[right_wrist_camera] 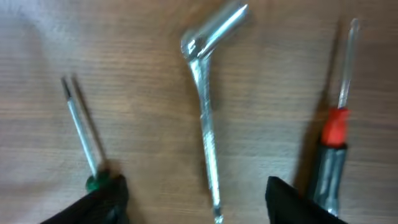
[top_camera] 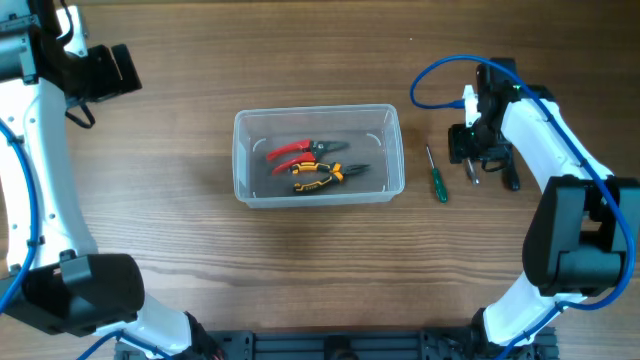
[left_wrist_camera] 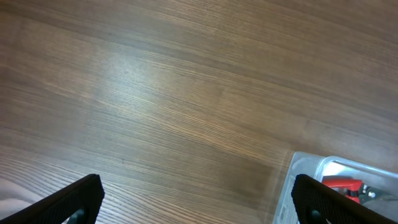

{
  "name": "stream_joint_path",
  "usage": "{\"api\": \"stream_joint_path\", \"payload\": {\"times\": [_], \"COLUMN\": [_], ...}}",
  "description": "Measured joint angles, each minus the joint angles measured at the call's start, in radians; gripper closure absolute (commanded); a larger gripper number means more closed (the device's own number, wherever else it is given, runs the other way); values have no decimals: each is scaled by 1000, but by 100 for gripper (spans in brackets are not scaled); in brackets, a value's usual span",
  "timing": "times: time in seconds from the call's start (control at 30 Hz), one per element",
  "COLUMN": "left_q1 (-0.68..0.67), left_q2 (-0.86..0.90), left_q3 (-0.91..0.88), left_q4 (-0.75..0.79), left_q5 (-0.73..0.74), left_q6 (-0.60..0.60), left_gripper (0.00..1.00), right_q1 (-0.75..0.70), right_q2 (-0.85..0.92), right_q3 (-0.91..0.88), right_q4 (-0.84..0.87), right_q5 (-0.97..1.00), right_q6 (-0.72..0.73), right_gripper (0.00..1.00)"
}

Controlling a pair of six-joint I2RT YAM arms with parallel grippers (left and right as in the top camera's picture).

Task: Pack container
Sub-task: 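Lower the right gripper onto the silver socket wrench and grasp it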

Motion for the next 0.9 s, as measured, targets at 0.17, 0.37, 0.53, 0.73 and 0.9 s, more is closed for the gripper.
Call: {"api": "stream_joint_path", "payload": {"times": [0.17,0.37,0.53,0.73,0.9], "left_q1": [0,0,0,0,0], "left_q2": [0,0,0,0,0], "left_q3": [0,0,0,0,0], "left_q4": [0,0,1,1,1], "left_q5": [0,0,0,0,0], "left_q6": [0,0,0,0,0], "left_gripper": [0,0,0,0,0], "right_q1": [0,0,-1,-17,-142], "right_q2": [0,105,116,116,116], "right_q3": [0,0,1,1,1], "right_q4": [37,39,56,99,99], "right_q5": [29,-3,-12,-16,-56], "right_q6": [-25,-60,-69,-75,-75], "right_gripper": [24,23,38,39,36]}}
